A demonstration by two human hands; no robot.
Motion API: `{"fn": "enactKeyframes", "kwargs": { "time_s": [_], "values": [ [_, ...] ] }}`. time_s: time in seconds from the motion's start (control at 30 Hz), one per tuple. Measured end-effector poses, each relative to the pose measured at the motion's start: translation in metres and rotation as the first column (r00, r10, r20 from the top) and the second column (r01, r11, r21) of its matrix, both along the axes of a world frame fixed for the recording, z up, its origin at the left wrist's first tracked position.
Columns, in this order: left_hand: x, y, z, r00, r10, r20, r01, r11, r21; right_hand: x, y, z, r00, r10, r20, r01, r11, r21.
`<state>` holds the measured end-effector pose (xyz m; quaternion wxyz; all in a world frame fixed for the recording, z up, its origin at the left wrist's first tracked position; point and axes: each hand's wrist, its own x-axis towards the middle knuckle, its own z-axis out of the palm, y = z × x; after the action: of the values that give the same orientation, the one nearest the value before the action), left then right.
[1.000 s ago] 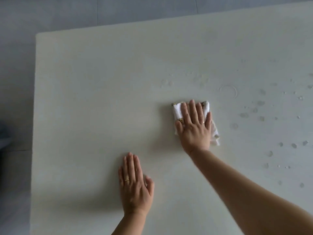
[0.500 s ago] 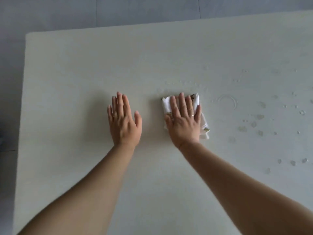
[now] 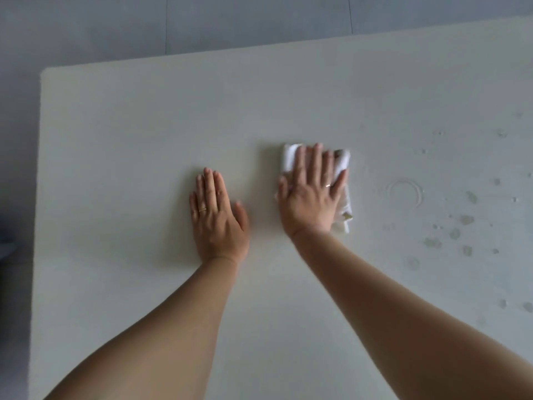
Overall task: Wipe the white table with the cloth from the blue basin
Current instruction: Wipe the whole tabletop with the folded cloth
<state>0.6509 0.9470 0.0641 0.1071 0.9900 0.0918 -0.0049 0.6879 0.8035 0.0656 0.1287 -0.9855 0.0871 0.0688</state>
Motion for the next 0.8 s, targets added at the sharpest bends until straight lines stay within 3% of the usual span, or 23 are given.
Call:
{"fn": "enactKeyframes", "kwargs": {
  "time_s": [0.07,0.13,0.2,0.23,0.3,0.37,0.4,0.43,0.5,0.57,0.63,0.7,0.8],
  "values": [
    [0.001,0.0,0.001,1.0,0.016,0.02,-0.016,1.0,-0.013,-0.021,0.027,0.004,0.965,0.262,0.011,-0.262,0.965,0.03],
    [0.002,-0.001,0.001,0.999,0.02,0.031,-0.019,1.0,-0.025,-0.022,0.02,0.008,0.854,0.519,0.037,-0.52,0.854,0.018],
    [0.002,0.001,0.0,1.0,0.01,0.023,-0.009,1.0,-0.026,0.004,-0.006,0.006,0.784,0.62,0.038,-0.618,0.784,-0.054],
    [0.001,0.001,0.0,1.0,0.002,0.014,-0.002,1.0,-0.02,0.02,-0.019,0.004,0.817,0.576,0.024,-0.572,0.816,-0.079],
    [0.001,0.002,-0.001,1.0,-0.003,-0.008,0.003,1.0,0.0,0.052,-0.035,0.0,0.964,0.265,0.003,-0.265,0.963,-0.039],
    [0.002,0.002,-0.002,1.0,0.0,-0.025,0.0,1.0,0.012,0.063,-0.018,-0.001,0.999,-0.037,-0.016,0.037,0.999,0.0],
    [0.002,0.002,-0.003,0.999,0.002,-0.033,-0.002,1.0,0.014,0.059,0.0,0.0,0.997,-0.078,-0.018,0.078,0.997,-0.003],
    [0.002,0.002,-0.002,0.999,0.004,-0.037,-0.003,1.0,0.015,0.052,0.019,0.0,0.999,-0.026,-0.02,0.026,1.0,0.008],
    [0.003,0.002,-0.001,0.999,0.002,-0.036,-0.002,1.0,0.012,0.033,0.049,0.004,0.967,0.253,-0.027,-0.252,0.967,0.034],
    [0.003,0.002,0.0,1.0,-0.005,-0.03,0.005,1.0,-0.001,0.032,0.047,0.005,0.869,0.494,-0.025,-0.495,0.869,-0.006],
    [0.002,0.003,0.001,1.0,-0.005,-0.031,0.005,1.0,-0.01,0.053,0.024,0.005,0.786,0.618,0.005,-0.616,0.785,-0.063],
    [0.002,0.002,0.002,0.999,-0.001,-0.034,0.001,1.0,-0.012,0.083,0.0,0.002,0.823,0.567,0.027,-0.563,0.821,-0.089],
    [0.002,0.002,0.001,0.999,0.001,-0.046,-0.001,1.0,-0.013,0.117,-0.004,-0.003,0.986,0.166,0.017,-0.165,0.986,-0.018]
  ]
}}
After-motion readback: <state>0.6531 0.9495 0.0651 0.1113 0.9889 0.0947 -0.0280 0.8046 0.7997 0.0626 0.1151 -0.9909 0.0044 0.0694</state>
